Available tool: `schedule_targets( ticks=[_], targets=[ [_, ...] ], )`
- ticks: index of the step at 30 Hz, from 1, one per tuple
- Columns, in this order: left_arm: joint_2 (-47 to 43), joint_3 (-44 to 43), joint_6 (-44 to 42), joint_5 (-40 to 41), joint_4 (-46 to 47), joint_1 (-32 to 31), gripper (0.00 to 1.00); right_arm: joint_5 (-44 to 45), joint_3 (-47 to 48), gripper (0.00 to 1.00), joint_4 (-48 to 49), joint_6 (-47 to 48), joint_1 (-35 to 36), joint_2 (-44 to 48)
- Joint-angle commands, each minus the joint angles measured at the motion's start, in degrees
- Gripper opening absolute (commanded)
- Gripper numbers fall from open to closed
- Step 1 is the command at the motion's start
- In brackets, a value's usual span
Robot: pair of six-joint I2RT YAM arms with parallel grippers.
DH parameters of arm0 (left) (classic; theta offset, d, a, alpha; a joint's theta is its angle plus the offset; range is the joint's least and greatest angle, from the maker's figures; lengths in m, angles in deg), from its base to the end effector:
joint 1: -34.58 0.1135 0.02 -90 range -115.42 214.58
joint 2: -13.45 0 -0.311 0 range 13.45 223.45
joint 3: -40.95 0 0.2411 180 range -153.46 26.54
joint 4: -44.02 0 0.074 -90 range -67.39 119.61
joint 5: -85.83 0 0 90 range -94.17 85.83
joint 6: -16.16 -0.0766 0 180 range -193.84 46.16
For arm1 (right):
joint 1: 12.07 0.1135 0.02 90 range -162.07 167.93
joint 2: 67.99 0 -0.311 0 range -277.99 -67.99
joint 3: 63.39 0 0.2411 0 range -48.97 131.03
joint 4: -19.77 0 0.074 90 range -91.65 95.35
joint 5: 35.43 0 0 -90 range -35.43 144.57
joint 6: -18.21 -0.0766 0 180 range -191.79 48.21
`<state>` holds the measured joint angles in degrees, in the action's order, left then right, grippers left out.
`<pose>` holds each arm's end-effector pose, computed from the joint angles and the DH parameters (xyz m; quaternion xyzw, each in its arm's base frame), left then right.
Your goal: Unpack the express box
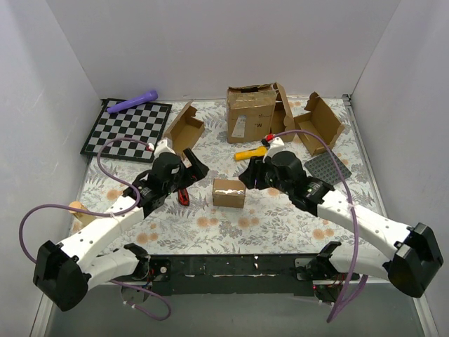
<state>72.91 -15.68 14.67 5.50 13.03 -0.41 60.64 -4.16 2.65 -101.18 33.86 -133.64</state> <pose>0.1933 -0.1196 0.2862 -0.4312 0.7671 -0.3781 0.2876 0.1929 0.1877 0.3099 -0.0914 0.8308 0.2993 0.4603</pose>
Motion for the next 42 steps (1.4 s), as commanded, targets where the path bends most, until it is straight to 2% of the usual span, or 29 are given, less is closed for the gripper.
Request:
schedule_targets(
  ticks=[1, 4, 9, 15, 22, 33, 36, 37, 39, 40, 42],
  targets=[
    [1.0, -2.5, 3.3, 8.7, -14.7, 1.8, 0.98, -1.7, 1.2, 0.57, -3.7, 4.0, 0.3, 4.8],
    [4.1, -1.5, 6.6, 10.3, -20.2, 5.7, 0.98, -1.1, -2.5, 0.56, -4.2, 2.4, 0.4, 7.9],
    [7.6, -0.7, 5.9, 8.7, -19.3, 9.2, 0.98, 0.4, -9.0, 0.55, -1.5, 2.0, 0.5, 14.7],
    [15.6, -3.8, 3.9, 6.7, -16.2, 9.3, 0.98, -4.3, -9.0, 0.55, -2.9, 5.0, 0.5, 15.4],
    [24.4, -6.3, 3.5, 7.5, -13.1, 9.3, 0.90, -5.5, -10.2, 0.54, -2.6, 4.5, 0.5, 15.4],
    [32.2, -10.5, 2.8, 12.5, -18.0, 9.2, 0.81, -2.7, -9.9, 0.53, -2.7, 5.0, 0.5, 16.5],
    [32.7, -10.2, 2.2, 13.5, -18.2, 9.2, 0.70, -2.0, -9.4, 0.52, -3.3, 5.7, 0.5, 16.7],
    [32.9, -10.0, 2.1, 13.7, -18.3, 9.2, 0.63, -1.9, -9.1, 0.52, -3.5, 5.7, 0.5, 16.7],
    [32.9, -9.0, 2.2, 14.0, -18.3, 9.1, 0.54, -1.6, -8.6, 0.52, -3.9, 5.9, 0.5, 16.6],
    [32.7, -8.8, 2.2, 13.9, -18.1, 9.2, 0.46, -1.4, -8.4, 0.52, -4.0, 6.0, 0.5, 16.6],
    [32.1, -8.0, 2.1, 13.7, -17.6, 9.1, 0.40, -1.3, -8.3, 0.52, -4.2, 6.0, 0.5, 16.9]
  ],
)
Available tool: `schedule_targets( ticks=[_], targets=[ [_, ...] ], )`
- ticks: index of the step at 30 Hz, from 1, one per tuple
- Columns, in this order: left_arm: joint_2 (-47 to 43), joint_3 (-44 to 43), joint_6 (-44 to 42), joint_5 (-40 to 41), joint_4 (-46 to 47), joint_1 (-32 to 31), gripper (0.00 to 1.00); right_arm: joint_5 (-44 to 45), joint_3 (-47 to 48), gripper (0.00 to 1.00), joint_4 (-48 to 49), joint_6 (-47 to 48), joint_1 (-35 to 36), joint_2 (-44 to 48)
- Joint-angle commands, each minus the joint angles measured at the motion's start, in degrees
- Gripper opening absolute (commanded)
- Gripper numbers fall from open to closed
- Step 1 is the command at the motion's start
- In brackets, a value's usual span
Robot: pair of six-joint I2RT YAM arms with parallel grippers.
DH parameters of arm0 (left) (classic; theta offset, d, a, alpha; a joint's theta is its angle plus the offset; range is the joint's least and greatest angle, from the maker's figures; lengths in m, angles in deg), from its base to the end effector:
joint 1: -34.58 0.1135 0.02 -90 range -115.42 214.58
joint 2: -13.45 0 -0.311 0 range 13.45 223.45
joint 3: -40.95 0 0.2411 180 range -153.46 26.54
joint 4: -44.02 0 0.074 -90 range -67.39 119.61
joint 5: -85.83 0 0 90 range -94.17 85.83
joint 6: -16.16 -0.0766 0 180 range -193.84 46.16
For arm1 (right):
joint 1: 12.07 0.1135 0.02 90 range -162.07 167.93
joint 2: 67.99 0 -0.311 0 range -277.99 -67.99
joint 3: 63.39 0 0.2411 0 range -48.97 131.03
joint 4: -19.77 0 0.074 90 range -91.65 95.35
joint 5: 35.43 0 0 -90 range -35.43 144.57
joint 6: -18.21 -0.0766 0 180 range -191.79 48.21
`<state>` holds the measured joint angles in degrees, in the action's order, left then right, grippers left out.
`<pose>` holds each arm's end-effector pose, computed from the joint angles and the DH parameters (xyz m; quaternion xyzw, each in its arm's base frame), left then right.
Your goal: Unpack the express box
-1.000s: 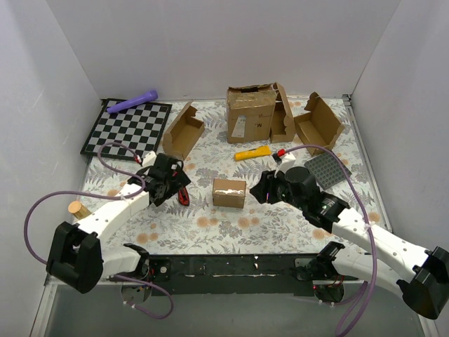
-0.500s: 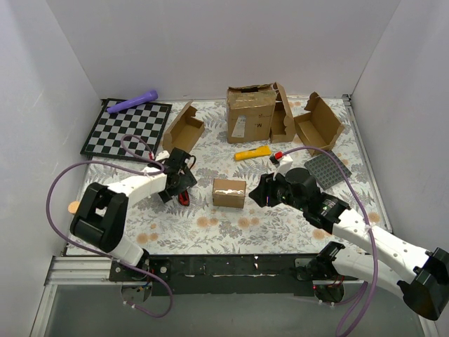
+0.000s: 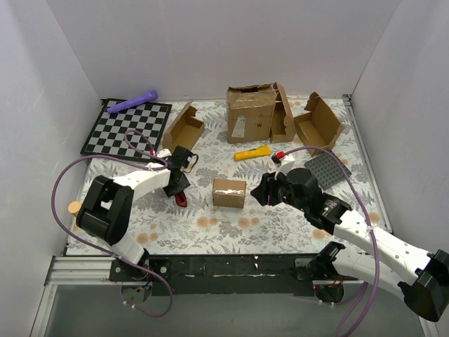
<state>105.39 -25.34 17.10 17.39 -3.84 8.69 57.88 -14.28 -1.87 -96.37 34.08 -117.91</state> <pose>0.2724 -0.1009 0.1807 -0.5453 0.8053 -0.0231 0.2315 0.1417 0.1411 0.2906 -0.1397 0.8192 0.3021 0.4671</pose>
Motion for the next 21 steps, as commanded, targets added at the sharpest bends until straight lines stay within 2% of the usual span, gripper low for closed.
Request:
schedule_targets(
  ticks=[1, 4, 5, 8, 11, 13, 17, 19, 21],
  targets=[
    [-0.7, 2.3, -0.4, 1.3, -0.6, 0.0, 0.35, 1.4, 2.0, 0.52, 0.2, 1.2, 0.3, 1.2],
    [-3.2, 3.1, -0.7, 0.7, 0.1, 0.1, 0.27, 1.3, 2.6, 0.52, -0.4, 1.3, 0.3, 1.3],
    [-5.0, 3.0, -0.8, 0.0, 0.2, 0.1, 0.16, 1.1, 2.8, 0.52, -0.6, 1.4, 0.2, 1.4],
    [-9.0, 2.8, -1.4, -0.5, -0.6, 0.1, 0.01, 0.1, 3.8, 0.50, -1.1, 1.5, 0.3, 1.7],
    [-16.8, 2.6, -2.5, -1.4, -1.9, 0.0, 0.00, -2.1, 4.9, 0.50, -0.9, 2.1, 0.3, 2.2],
    [-23.9, 2.5, -3.1, -3.8, -2.3, 0.0, 0.00, -6.8, 5.2, 0.53, 0.7, 2.3, 0.3, 2.4],
    [-38.4, 5.7, -4.4, -12.5, 4.0, -0.7, 0.00, -14.5, 5.1, 0.76, 5.0, -0.5, 0.3, 2.3],
    [-45.1, 7.9, -4.3, -17.9, 8.1, -0.9, 0.00, -17.6, 5.6, 0.80, 5.9, -2.0, 0.3, 1.9],
    [-46.8, 7.1, -3.1, -19.9, 8.5, -1.3, 0.00, -20.6, 6.2, 0.82, 6.6, -2.6, 0.4, 1.5]
  ],
)
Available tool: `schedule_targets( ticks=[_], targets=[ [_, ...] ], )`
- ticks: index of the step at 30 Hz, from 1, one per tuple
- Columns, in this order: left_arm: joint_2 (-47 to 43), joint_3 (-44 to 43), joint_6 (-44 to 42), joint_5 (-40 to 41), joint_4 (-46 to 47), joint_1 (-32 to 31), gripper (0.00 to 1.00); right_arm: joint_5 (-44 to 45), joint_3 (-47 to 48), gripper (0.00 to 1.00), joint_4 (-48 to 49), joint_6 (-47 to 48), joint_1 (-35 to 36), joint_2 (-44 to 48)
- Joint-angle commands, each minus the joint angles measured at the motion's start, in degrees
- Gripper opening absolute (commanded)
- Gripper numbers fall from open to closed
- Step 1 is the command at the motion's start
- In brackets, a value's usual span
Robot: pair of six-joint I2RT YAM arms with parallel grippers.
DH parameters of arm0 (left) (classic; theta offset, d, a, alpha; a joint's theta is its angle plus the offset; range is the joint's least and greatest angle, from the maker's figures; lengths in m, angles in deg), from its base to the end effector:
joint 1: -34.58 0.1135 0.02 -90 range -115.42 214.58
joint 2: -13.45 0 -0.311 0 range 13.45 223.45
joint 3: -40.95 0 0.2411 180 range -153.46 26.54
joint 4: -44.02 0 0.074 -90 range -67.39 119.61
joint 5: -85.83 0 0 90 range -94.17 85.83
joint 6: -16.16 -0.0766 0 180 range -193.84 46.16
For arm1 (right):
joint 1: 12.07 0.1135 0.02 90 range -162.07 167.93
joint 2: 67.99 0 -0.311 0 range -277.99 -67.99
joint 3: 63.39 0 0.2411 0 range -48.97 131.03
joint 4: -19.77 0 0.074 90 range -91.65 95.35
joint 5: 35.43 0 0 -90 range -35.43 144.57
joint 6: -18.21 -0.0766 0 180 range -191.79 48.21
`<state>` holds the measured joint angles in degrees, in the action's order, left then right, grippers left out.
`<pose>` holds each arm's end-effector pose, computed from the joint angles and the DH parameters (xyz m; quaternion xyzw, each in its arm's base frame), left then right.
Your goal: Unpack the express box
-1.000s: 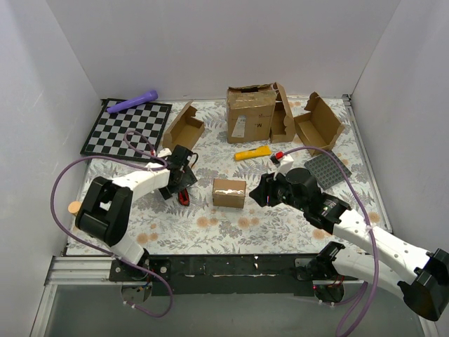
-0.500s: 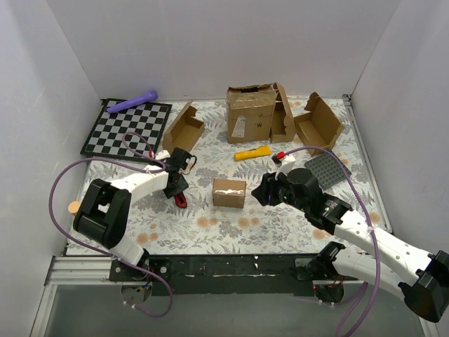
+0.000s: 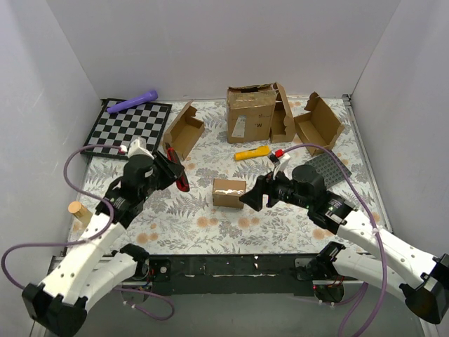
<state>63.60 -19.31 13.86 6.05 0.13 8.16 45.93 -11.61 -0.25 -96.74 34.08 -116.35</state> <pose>0.1693 -0.0689 0.3115 -0.4838 0.7345 -0.3511 0.3211 0.1285 0.1504 0.3175 -0.1913 0.7776 0.3956 0.4497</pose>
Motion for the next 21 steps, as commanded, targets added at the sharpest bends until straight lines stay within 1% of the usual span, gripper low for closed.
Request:
schedule_targets(
  ticks=[1, 4, 5, 6, 8, 9, 13, 14, 15, 21],
  targets=[
    [-5.1, 0.4, 0.4, -9.6, 4.0, -1.0, 0.00, -8.7, 3.9, 0.84, 5.1, -2.4, 0.6, -0.2],
    [-3.7, -2.7, 2.6, -10.0, 3.3, -3.0, 0.00, -6.7, 6.0, 0.85, 6.7, -1.8, 3.7, -1.9],
    [-2.2, -3.5, 3.1, -9.6, 3.2, -4.7, 0.00, -5.8, 7.6, 0.86, 6.7, -1.4, 4.8, -2.4],
    [-1.0, -4.6, 4.3, -9.2, 2.8, -5.5, 0.00, -3.3, 8.4, 0.86, 6.5, -1.4, 6.8, -3.1],
    [1.9, -7.5, 5.2, -8.3, 2.8, -7.9, 0.00, -0.8, 10.0, 0.89, 6.4, -1.3, 8.5, -4.9],
    [2.8, -8.3, 6.1, -7.8, 2.7, -8.6, 0.00, 2.4, 11.1, 0.89, 6.6, -1.5, 9.9, -5.4],
    [5.2, -10.8, 8.4, -4.3, 2.5, -12.9, 0.00, 8.1, 11.2, 0.89, 8.9, -2.2, 11.4, -7.1],
    [5.3, -10.9, 8.7, -3.4, 2.5, -13.4, 0.00, 8.4, 11.2, 0.90, 9.7, -2.4, 11.7, -7.4],
    [5.5, -10.8, 8.8, -3.1, 2.8, -13.7, 0.00, 11.4, 11.2, 0.90, 10.2, -2.6, 11.9, -7.6],
    [5.2, -10.1, 9.0, -2.8, 4.1, -14.8, 0.00, 15.5, 11.9, 0.89, 12.1, -3.5, 12.5, -10.9]
  ],
)
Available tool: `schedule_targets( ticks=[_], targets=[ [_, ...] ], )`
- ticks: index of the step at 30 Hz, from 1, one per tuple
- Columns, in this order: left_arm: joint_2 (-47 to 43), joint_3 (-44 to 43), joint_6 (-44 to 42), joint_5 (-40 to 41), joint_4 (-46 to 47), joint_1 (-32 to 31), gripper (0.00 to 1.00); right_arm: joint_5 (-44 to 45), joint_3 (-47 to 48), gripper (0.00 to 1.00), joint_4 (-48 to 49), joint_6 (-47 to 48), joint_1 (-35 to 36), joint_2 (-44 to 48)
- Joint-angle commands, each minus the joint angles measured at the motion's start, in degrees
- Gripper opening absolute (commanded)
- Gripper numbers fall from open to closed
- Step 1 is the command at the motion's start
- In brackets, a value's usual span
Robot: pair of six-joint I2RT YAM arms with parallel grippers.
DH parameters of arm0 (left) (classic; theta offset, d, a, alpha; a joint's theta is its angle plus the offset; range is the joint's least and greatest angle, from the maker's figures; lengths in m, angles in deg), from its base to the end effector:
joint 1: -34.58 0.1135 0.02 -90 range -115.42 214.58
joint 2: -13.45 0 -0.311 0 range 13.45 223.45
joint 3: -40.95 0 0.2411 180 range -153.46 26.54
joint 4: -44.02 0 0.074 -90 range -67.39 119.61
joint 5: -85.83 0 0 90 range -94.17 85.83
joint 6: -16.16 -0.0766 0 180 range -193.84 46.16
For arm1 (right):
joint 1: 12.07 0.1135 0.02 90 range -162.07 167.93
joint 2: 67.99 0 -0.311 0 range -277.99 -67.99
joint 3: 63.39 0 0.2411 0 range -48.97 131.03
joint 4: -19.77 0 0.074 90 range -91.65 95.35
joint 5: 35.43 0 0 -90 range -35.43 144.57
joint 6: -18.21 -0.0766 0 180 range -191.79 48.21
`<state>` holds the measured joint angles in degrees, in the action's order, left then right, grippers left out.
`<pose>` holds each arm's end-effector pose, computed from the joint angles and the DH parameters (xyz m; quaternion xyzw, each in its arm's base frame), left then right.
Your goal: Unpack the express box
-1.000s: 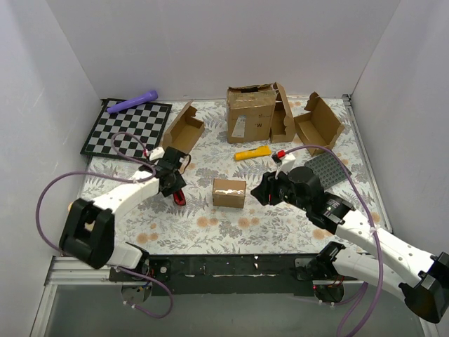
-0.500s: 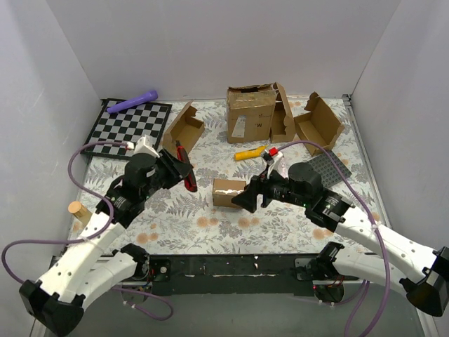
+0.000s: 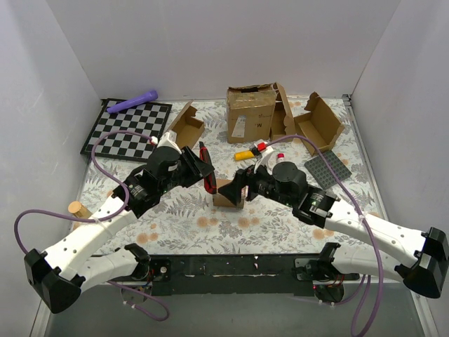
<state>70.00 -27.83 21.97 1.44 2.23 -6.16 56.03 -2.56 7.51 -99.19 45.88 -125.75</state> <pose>0.1677 -0.1346 0.3499 -0.4208 0.7539 -0.4514 0.2254 0.1309 0.2053 0.3654 -0.1926 0.7367 0.4322 0.4831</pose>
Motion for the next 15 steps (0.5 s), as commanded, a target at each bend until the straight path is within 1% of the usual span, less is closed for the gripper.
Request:
schedule_targets(
  ticks=[1, 9, 11, 13, 15],
  targets=[
    [-1.5, -1.3, 1.0, 1.8, 2.2, -0.6, 0.00, 5.7, 3.2, 0.88, 4.5, -1.5, 0.8, -2.4],
    [-2.8, 0.2, 2.3, 2.3, 3.9, -1.0, 0.00, 8.6, 2.1, 0.85, 10.6, -5.1, 1.3, -5.0],
    [-2.9, 0.5, 2.7, 2.5, 4.6, -1.1, 0.00, 8.9, 1.3, 0.84, 13.9, -6.1, 1.3, -5.2],
    [-2.9, 0.7, 3.1, 2.6, 4.8, -1.1, 0.00, 8.8, 0.8, 0.84, 16.5, -6.4, 1.4, -5.8],
    [-2.7, 0.6, 3.2, 2.6, 5.0, -1.1, 0.00, 7.8, 1.7, 0.83, 17.0, -6.5, 1.4, -6.7]
  ],
)
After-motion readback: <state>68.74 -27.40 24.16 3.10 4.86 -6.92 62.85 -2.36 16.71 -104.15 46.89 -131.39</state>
